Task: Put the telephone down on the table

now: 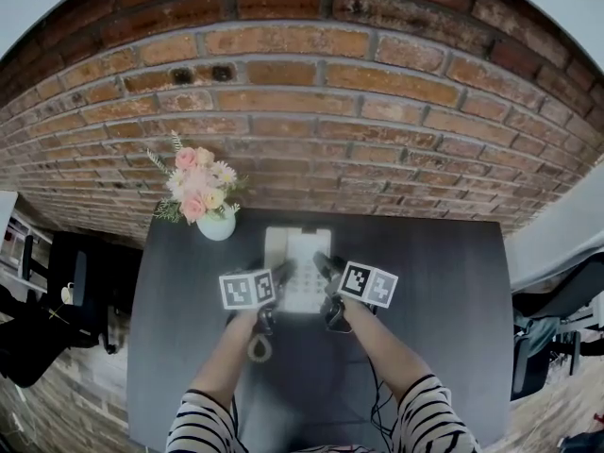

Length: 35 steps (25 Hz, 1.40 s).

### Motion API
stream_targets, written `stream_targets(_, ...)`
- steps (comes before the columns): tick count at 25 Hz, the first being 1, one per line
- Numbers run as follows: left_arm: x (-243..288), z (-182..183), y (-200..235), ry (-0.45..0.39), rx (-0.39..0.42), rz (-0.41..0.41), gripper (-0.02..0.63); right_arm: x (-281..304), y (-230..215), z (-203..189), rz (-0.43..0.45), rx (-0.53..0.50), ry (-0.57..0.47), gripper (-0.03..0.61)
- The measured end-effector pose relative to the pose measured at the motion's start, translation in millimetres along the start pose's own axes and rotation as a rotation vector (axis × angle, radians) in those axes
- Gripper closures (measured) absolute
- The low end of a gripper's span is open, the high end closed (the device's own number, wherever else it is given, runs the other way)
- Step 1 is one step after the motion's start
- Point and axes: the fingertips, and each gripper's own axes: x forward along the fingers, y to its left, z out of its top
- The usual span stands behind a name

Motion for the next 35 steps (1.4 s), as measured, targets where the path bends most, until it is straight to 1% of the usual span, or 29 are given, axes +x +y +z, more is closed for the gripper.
stream_targets(1, -3.6, 1.7, 0.3, -0.013, 0.012, 0.009, 0.239, -5.2, 3.0, 1.2, 0.006, -0.022, -0.014, 0.318)
stream_targets(3, -12.2, 2.0, 0.1, -0.028, 0.036, 0.022, 0.233, -16.9, 9.7, 3.2, 0.024, -0.068, -0.051, 0.357)
stream_targets(6, -28.7, -0.1, -5.5, -0.05, 0.057, 0.029, 0.229, -35.5, 17.4, 0.7, 0.033, -0.134, -0.079, 0.377)
stream_targets(9, -50.3, 0.7, -15.1, -0.103, 0.096, 0.04, 0.233, -51.1, 19.2, -10.5, 0.031, -0.162, -0.081, 0.389)
stream_targets(11, -66.0, -2.8, -21.8, -0.132, 0.112, 0.051, 0.278, -63.1, 22.6, -20.3, 0.034, -0.165, -0.087, 0.405)
stream_targets(13, -80.8, -8.8, -30.7, -0.145, 0.128, 0.059, 0.325, -76.2, 27.9, -30.8, 0.043, -0.166, -0.09, 0.429)
stream_targets(17, -111.7, -18.5, -51.9, -0.173, 0.173, 0.069, 0.4, -106.8, 35.3, -52.4, 0.045, -0.157, -0.094, 0.457)
stream_targets(20, -135.7, -29.1, -68.9, -0.191, 0.188, 0.063, 0.461, -134.1, 42.7, -66.9, 0.06, -0.152, -0.108, 0.496)
stream_targets(22, -152.2, -36.0, -79.9, -0.207, 0.192, 0.062, 0.498, -153.5, 48.8, -72.3, 0.071, -0.17, -0.129, 0.524)
stream_targets(25, -176.4, -50.3, -97.7, -0.222, 0.206, 0.067, 0.527, -184.5, 57.6, -76.7, 0.087, -0.207, -0.166, 0.571)
stream_targets(26, -184.6, -55.6, -104.5, -0.226, 0.217, 0.069, 0.536, -195.3, 60.5, -78.1, 0.092, -0.221, -0.176, 0.578)
stream_targets(27, -193.0, -60.9, -111.9, -0.231, 0.23, 0.071, 0.546, -205.8, 63.4, -79.9, 0.097, -0.239, -0.186, 0.578)
stream_targets(29, -209.9, -71.3, -127.5, -0.248, 0.248, 0.069, 0.587, -225.9, 69.6, -85.6, 0.11, -0.283, -0.195, 0.578)
stream_targets(31, -226.5, -81.8, -141.9, -0.268, 0.249, 0.065, 0.61, -244.4, 76.8, -93.7, 0.128, -0.328, -0.195, 0.578)
stream_targets(35, -255.8, -109.3, -166.1, -0.287, 0.224, 0.064, 0.611, -282.1, 87.3, -112.0, 0.16, -0.389, -0.19, 0.578)
